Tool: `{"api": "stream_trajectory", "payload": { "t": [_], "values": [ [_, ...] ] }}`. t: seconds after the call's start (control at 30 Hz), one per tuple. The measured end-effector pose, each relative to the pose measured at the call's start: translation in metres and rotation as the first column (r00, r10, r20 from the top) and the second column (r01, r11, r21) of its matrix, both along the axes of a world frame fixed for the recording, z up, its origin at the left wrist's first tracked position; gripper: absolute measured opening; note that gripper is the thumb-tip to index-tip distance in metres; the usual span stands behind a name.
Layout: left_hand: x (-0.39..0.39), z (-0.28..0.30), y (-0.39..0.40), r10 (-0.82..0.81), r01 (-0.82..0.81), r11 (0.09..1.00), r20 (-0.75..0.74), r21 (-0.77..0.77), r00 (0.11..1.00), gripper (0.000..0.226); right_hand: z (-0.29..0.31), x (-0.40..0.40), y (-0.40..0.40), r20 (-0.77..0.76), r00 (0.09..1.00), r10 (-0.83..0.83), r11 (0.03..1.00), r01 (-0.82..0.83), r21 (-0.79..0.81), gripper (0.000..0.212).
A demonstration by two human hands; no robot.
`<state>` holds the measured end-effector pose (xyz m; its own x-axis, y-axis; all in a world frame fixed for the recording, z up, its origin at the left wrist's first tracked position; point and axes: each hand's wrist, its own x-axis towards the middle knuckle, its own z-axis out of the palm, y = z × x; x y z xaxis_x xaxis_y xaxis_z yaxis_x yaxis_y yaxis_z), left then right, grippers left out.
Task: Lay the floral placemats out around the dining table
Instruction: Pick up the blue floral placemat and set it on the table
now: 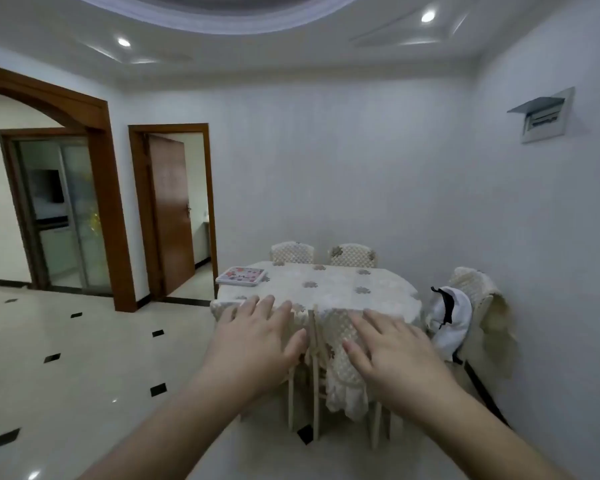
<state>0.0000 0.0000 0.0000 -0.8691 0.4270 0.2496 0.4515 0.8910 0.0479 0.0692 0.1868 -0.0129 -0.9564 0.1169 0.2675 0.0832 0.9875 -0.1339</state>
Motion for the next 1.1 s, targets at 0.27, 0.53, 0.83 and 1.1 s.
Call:
{"api": "stream_trajectory", "payload": {
  "t": [0.27, 0.53, 0.83, 1.1],
  "values": [
    [-0.030, -0.031, -0.004, -0.020, 0.020, 1.000, -0.079, -0.009, 0.997, 0.070, -0.031, -0.033, 0.003, -0.014, 0.999, 0.031, 0.997, -0.030, 0.073, 0.080],
    [-0.078, -0.063, 0.045, 0.011, -0.014, 0.999, -0.062, -0.050, 0.998, 0.075, -0.046, -0.071, 0.068, -0.035, 0.996, 0.081, 0.995, -0.079, 0.058, 0.091],
    [-0.117, -0.075, 0.076, 0.120, -0.122, 0.990, -0.033, -0.069, 0.992, 0.066, -0.066, -0.129, 0.094, -0.015, 0.989, 0.144, 0.987, -0.142, 0.081, 0.087],
    [-0.154, -0.084, 0.029, 0.212, -0.216, 0.975, -0.058, -0.055, 0.975, 0.080, -0.093, -0.200, 0.049, -0.018, 0.986, 0.164, 0.984, -0.162, 0.074, 0.064]
  ]
}}
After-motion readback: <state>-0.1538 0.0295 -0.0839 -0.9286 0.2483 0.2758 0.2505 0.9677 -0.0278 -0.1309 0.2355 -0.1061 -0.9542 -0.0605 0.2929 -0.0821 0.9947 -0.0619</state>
